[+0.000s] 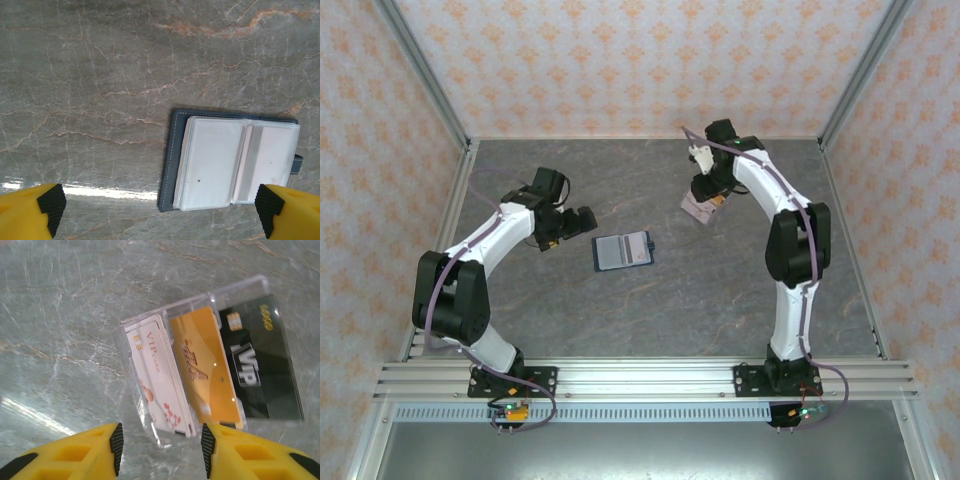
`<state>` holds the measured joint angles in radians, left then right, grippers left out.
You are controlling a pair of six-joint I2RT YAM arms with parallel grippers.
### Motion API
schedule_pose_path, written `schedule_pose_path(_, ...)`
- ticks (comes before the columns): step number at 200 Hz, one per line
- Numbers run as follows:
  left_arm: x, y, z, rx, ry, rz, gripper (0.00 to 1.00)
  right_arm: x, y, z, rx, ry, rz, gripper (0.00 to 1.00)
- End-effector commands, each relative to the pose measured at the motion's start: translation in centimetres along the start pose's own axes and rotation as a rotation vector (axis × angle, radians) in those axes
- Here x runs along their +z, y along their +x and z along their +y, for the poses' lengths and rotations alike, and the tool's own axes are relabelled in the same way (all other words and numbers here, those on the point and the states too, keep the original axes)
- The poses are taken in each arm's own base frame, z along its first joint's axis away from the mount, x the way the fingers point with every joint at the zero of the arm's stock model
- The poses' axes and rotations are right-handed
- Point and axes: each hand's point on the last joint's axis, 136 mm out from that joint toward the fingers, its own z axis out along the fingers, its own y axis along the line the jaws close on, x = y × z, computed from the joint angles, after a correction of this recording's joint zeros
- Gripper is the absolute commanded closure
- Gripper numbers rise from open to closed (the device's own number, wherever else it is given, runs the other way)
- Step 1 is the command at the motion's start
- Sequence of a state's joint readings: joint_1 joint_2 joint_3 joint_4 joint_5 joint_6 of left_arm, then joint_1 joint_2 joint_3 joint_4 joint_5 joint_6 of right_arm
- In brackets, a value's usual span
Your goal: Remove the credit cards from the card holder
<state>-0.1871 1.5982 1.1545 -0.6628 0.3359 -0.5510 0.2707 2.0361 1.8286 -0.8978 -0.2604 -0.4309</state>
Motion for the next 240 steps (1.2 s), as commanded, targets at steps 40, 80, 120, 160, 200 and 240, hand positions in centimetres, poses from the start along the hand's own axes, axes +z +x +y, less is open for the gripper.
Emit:
schedule_pose_path(40,-0.3,0.9,0.6,-0.028,0.016,0.001,0.0,-4.5,-0.4,5.8,0.431,-0.003,-0.261,0.51)
schedule_pose_path(80,0.0,1.5,0.4,-0.022,0.049,0.014,0.0,-3.0,1.5,12.4,0.629,-0.215,-0.25,0.44)
schedule_pose_path(120,0.7,1.9,-2.1,-0.02,0.187,0.065,0.0,0.4,2.5,19.9,0.649,-0.403,-0.14,0.41)
schedule_pose_path(160,2.5,1.5,-3.8,-0.023,0.256,0.121,0.01,3.4,2.7,22.1,0.743,-0.495,-0.094,0.49)
schedule_pose_path(200,4.1,1.6,-4.0,-0.043,0.269,0.154,0.02,5.3,3.6,21.1,0.754,-0.394,-0.06,0.54)
schedule_pose_path(240,4.6,1.9,-3.9,-0.062,0.27,0.169,0.02,6.8,5.2,19.7,0.735,-0.277,-0.025,0.53)
